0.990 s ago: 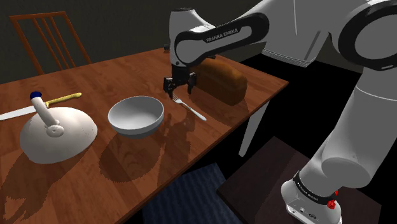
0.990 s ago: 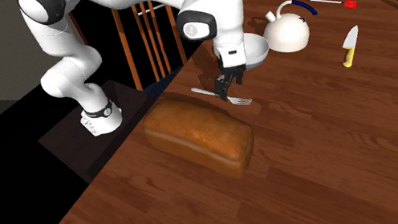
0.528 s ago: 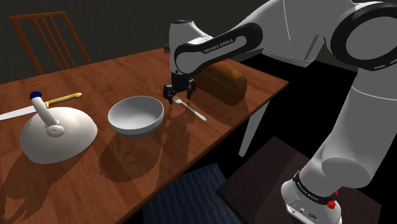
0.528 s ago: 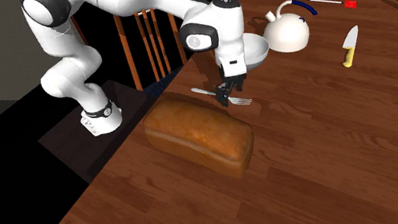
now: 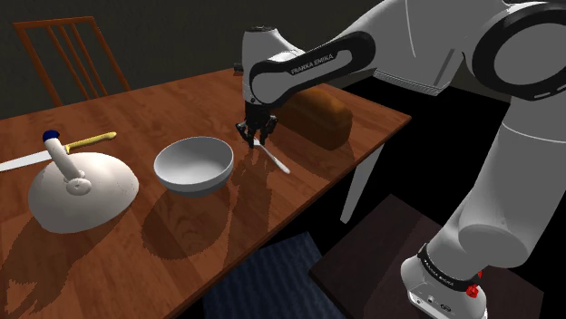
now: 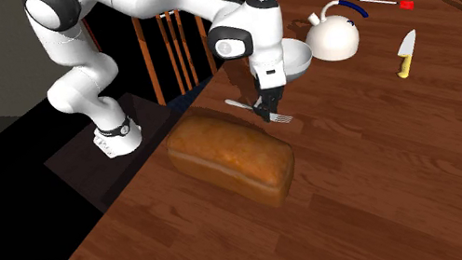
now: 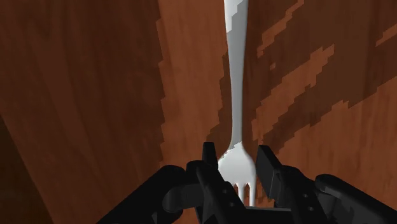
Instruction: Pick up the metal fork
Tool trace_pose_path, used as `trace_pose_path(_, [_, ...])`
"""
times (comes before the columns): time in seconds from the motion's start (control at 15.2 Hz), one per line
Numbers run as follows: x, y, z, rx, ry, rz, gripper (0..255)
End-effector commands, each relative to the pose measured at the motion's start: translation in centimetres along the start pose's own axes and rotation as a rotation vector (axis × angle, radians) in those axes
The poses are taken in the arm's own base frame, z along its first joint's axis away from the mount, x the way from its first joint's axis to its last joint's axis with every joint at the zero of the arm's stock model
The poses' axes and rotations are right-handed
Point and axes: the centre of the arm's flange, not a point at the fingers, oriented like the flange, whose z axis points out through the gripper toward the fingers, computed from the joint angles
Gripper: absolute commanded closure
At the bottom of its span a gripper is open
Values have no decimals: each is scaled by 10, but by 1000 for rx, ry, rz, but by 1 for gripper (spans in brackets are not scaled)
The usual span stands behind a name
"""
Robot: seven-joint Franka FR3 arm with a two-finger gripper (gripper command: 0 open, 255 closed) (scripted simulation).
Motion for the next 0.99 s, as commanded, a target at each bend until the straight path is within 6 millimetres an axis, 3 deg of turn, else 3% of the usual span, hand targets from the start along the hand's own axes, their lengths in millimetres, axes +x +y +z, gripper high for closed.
trace_pose_path(0.0, [-1, -2, 3, 0, -6, -3, 255])
trace_pose_path(0.92, [3, -4, -64, 0, -6, -3, 255])
